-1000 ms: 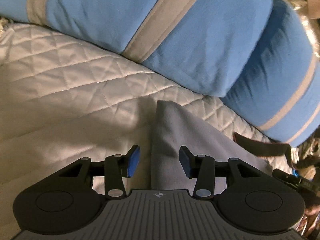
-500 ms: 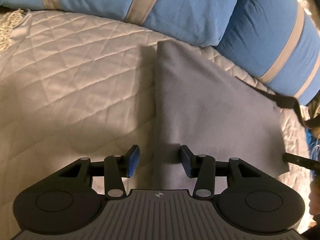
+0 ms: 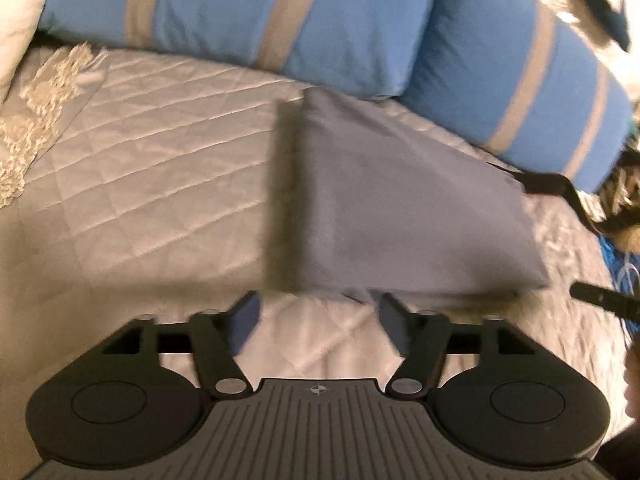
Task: Fold clothes
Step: 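Open both grippers and withdraw from the folded sweatpants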
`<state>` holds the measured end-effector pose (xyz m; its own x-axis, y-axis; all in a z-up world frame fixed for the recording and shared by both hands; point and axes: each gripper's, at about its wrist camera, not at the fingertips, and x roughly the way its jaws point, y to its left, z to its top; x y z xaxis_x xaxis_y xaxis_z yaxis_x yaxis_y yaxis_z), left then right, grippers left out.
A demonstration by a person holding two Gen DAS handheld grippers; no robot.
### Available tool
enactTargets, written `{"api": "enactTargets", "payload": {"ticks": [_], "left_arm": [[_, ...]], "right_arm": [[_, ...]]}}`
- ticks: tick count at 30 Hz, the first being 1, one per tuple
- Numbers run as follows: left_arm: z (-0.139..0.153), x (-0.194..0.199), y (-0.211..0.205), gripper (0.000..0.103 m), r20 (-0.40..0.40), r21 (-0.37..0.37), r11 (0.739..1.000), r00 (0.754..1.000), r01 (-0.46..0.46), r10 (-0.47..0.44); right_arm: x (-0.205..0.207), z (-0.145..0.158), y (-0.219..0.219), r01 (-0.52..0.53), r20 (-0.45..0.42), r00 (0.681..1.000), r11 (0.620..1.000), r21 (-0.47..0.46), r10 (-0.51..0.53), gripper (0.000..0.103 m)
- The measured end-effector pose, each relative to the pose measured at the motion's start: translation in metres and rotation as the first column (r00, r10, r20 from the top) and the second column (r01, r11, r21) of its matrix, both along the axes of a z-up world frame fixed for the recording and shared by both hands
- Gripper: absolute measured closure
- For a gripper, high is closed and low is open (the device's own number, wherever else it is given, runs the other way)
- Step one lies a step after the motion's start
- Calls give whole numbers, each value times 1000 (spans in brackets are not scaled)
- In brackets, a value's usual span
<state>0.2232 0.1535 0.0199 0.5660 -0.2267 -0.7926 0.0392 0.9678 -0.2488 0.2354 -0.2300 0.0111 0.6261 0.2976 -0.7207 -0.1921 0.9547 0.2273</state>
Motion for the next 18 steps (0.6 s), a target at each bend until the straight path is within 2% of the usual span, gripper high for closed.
{"api": "enactTargets", "payload": {"ticks": [3,6,12,18], "left_arm": [[2,-19,-14,20,66,11,999,997,-38,37],[-4,-31,-27,1,109,35,997,992,-70,65],[-31,-44,-53,1,114,143,989,993,-34,18],[-57,-52,-64,1,109,258,966,993,16,-46]], "right_arm": [[-23,4,11,10,51,999,1000,7,-11,0],[-40,-1,24,29,60,998,999,-27,-27,0],[-67,-23,46,19,78,997,994,-104,-11,0],[-68,-48,52,47,27,999,987,-153,-43,0]]}}
